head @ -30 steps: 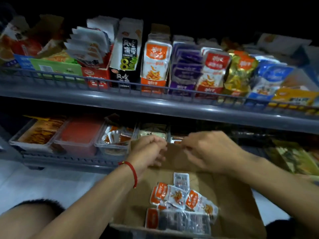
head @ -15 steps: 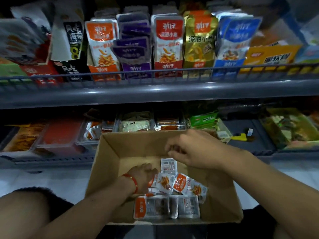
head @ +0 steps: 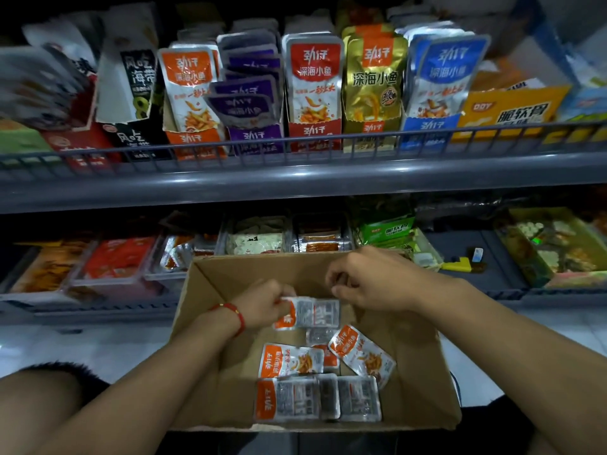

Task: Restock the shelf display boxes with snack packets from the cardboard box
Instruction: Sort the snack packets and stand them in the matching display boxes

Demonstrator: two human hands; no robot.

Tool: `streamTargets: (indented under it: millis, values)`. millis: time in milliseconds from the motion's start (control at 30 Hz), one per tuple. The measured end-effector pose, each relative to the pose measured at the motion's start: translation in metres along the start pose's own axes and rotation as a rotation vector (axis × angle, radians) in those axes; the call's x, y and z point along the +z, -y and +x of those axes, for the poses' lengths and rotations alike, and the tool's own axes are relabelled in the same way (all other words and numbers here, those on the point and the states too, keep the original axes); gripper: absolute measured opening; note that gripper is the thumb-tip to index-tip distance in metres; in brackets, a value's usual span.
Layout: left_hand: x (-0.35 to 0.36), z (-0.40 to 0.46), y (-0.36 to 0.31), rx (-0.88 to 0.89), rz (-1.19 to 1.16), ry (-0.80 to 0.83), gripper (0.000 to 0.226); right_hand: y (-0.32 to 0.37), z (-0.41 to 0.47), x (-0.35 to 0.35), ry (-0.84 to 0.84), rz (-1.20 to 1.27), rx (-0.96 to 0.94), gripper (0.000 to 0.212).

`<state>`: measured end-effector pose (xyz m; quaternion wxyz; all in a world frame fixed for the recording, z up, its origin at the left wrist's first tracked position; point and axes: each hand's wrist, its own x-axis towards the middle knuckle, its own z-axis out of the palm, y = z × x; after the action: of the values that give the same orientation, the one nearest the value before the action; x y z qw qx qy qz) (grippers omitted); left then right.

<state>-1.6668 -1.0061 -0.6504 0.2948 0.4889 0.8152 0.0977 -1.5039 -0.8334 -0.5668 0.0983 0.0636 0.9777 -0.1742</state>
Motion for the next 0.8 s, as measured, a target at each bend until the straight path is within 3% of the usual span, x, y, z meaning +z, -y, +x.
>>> streamTargets:
  millis: [133,200,300,400,467,500,567,667,800]
  values:
    - [-0.033,-0.022,-0.018,0.186,-0.058,-0.155,0.019,0.001,0.003,0.002,0.003,0.069,0.07,0.028]
    - [-0.042,-0.035,-0.023,0.31,-0.11,-0.256,0.018,0.006,0.006,-0.002,-0.037,0.34,0.17,0.038]
    - [-0.052,-0.05,-0.031,0.418,-0.25,-0.372,0.025,0.018,0.008,-0.005,0.029,0.907,0.35,0.03]
    - [-0.058,-0.059,-0.042,0.388,-0.471,-0.447,0.033,0.026,0.007,-0.006,-0.01,1.154,0.298,0.021]
    - [-0.06,-0.064,-0.05,0.276,-0.827,-0.516,0.037,0.028,0.006,-0.008,-0.147,1.29,0.293,0.026]
    - [-0.06,-0.068,-0.054,0.159,-1.098,-0.502,0.033,0.029,0.007,-0.01,-0.223,1.331,0.292,0.028]
    - [-0.06,-0.078,-0.062,-0.047,-1.506,-0.286,0.023,0.033,0.005,-0.012,-0.382,1.321,0.283,0.03]
    - [-0.055,-0.087,-0.063,-0.026,-1.458,-0.049,0.035,0.039,0.001,-0.014,-0.573,1.286,0.31,0.026]
    - [-0.06,-0.092,-0.061,-0.045,-1.39,-0.208,0.034,0.044,-0.008,-0.018,-0.628,1.276,0.345,0.027]
